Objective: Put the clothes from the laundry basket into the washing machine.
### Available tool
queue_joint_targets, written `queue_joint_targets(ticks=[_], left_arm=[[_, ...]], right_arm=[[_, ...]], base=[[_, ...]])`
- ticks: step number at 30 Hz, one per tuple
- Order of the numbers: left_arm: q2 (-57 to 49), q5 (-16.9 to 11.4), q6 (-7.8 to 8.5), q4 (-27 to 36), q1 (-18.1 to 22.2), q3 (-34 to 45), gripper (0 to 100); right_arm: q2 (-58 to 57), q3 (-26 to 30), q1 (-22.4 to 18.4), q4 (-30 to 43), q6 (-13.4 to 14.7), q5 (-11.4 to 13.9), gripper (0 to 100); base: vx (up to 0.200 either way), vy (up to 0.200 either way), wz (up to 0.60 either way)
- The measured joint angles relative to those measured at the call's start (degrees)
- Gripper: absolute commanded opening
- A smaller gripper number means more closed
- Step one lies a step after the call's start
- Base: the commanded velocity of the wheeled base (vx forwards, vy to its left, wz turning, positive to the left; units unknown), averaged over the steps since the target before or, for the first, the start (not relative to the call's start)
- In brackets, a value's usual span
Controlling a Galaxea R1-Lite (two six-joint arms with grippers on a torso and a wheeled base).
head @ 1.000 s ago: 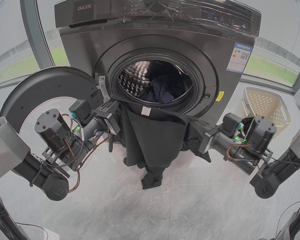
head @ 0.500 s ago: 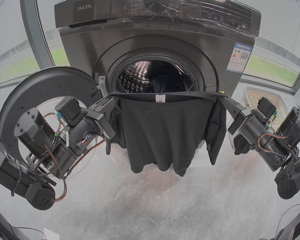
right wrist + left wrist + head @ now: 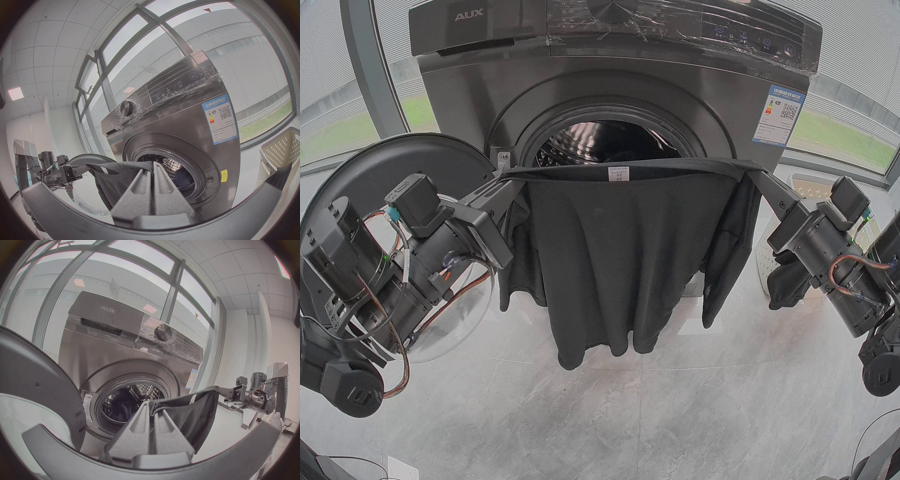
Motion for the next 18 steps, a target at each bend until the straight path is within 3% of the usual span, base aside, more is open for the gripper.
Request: queue_joint_targets(ticks=[8,18], left_arm=[[-2.44,0.28,0.11,2.10,-0.40,1.68,0],[-3.36,-0.35,0.44,2.29,-1.07,2.21,0]], right_arm=[[-0.12,-0.16,-1.72,0.52,-0.37,-0.35,0],[-0.91,0.30,-0.99,0.63,-0.48,-0.27,0]], base=[[0.000,0.000,0.00],[0.000,0.000,0.00]])
